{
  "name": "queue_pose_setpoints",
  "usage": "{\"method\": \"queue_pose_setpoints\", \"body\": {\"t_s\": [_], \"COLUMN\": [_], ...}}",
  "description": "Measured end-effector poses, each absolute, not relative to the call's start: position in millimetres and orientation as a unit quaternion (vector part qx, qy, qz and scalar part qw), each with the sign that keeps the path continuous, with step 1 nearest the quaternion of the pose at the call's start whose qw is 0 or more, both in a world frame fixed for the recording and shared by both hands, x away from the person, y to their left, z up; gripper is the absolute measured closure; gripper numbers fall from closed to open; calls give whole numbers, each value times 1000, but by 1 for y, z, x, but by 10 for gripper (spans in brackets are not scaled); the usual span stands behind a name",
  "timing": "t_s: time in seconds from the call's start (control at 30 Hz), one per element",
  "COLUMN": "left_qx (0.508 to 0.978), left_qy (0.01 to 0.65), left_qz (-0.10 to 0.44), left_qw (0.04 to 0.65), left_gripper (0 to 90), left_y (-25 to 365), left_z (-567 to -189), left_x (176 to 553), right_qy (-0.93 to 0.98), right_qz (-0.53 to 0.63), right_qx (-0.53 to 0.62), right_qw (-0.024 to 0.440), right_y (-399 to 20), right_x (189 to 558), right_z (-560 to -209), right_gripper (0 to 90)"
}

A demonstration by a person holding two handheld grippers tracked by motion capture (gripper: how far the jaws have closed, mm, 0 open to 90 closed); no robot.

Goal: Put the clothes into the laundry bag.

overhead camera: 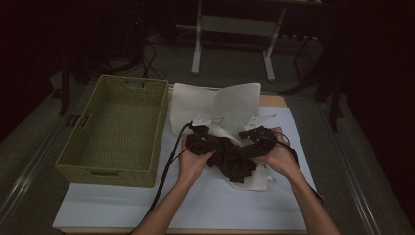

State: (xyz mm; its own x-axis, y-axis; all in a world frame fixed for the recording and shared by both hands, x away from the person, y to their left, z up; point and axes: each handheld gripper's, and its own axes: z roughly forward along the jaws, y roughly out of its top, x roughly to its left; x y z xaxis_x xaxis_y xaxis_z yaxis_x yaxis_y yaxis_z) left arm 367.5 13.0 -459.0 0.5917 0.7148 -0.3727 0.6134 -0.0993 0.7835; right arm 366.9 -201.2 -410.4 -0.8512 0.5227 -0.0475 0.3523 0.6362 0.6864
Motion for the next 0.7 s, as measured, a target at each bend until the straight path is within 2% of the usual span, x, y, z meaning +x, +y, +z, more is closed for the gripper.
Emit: {"method": "queue_pose_setpoints", "body": {"t_s": [0.03,0.37,0.43,0.47,0.5,0.7], "left_qx": [738,742,736,736,735,729], "left_qy": [448,448,455,455,456,465], "left_qz": [38,43,33,33,32,24], "left_qw": [504,496,501,501,501,502], "left_gripper": [739,759,777,783,791,814], "left_y": [13,9,7,7,3,-6], "left_z": [-459,-454,-453,-453,-449,-443], "left_x": [369,370,373,373,375,378], "right_qy": [899,901,903,903,906,905], "right_qz": [346,315,314,314,310,292], "right_qx": [239,245,241,241,237,245], "right_qw": [124,170,168,168,163,189], "right_y": [-199,-192,-188,-188,-183,-175], "right_x": [365,366,367,367,367,369], "right_z": [-412,-419,-421,-421,-424,-432], "right_gripper": [281,247,182,182,106,91]}}
